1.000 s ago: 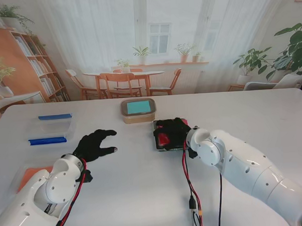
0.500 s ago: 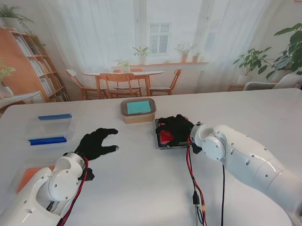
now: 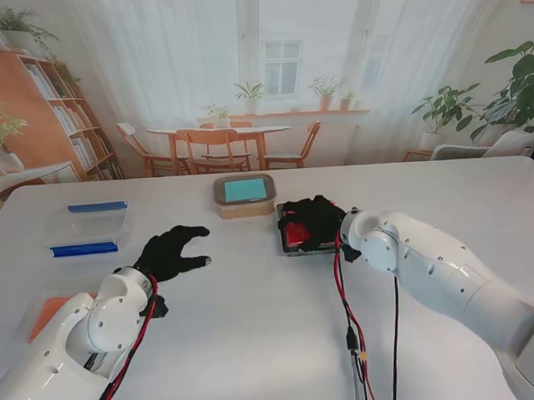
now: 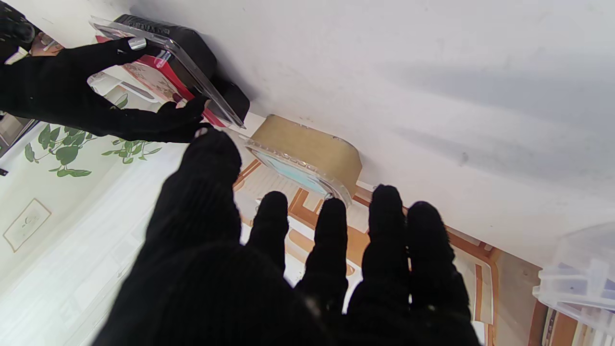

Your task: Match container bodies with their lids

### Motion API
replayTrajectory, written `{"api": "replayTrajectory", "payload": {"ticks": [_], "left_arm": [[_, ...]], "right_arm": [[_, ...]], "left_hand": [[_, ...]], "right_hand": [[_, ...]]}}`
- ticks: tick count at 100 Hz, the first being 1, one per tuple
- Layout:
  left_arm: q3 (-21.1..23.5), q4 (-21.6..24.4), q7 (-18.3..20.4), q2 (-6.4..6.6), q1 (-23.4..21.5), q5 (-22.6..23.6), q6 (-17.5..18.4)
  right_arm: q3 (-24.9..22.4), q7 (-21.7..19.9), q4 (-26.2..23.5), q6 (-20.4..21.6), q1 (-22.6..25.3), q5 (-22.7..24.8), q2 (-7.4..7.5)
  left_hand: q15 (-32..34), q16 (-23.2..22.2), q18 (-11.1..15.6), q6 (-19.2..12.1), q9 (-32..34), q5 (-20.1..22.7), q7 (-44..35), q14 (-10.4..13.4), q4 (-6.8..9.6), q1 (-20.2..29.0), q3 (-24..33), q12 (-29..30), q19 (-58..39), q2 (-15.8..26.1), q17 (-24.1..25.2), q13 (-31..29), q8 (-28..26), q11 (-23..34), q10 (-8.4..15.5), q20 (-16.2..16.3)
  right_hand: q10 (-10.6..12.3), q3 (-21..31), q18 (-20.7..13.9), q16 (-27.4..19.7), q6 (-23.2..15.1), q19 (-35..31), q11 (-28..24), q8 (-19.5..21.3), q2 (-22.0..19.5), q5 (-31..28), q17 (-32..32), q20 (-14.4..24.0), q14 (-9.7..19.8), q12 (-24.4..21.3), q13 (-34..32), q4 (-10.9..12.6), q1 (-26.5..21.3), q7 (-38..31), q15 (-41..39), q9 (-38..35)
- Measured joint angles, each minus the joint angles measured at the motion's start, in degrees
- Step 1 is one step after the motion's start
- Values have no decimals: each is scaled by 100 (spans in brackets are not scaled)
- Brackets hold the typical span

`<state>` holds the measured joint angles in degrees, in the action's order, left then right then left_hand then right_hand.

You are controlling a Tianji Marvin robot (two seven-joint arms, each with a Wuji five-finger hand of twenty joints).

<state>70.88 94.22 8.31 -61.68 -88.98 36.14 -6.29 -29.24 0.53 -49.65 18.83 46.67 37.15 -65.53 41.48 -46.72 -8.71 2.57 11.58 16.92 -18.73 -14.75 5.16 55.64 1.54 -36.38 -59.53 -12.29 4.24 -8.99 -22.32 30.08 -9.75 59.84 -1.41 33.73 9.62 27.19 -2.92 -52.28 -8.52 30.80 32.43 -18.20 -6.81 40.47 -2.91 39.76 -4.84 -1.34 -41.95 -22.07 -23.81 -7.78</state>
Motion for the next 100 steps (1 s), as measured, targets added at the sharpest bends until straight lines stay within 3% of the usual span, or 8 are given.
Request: {"api": "replayTrajectory", "payload": {"ticks": [36,55,100], "left_arm": [[-65,-55,5,-1,118,-35,-39],[-59,-68,-2,-4,140,-18,-35],[-9,-70,-12,-5,129,35,-33]], "right_arm": [[423,474,896,349,-393,-251,-285],[854,798,1547,765,-704,-332,-497],[1508,1245,2749,1154,-1127,-566,-1007]], "left_hand": [[0,0,0,0,0,0,0,0,0,0,0,0,0,0,0,0,0,0,0,11],[0,0,0,0,0,0,0,0,0,0,0,0,0,0,0,0,0,0,0,46],[0,0,0,0,0,0,0,-1,0,0,0,0,0,0,0,0,0,0,0,48]], "right_hand": [[-1,-55,-12,-46,-68,-348,-107,1,-15,72,1,-77,0,0,1,-3,104,-48,-245,0],[-1,-74,2,-50,-124,-435,-124,2,-134,72,34,-144,-15,0,3,-4,162,-51,-304,0],[0,-137,-24,-63,-157,-483,-172,3,-223,210,99,-290,-8,0,4,-6,214,-116,-373,0]]}}
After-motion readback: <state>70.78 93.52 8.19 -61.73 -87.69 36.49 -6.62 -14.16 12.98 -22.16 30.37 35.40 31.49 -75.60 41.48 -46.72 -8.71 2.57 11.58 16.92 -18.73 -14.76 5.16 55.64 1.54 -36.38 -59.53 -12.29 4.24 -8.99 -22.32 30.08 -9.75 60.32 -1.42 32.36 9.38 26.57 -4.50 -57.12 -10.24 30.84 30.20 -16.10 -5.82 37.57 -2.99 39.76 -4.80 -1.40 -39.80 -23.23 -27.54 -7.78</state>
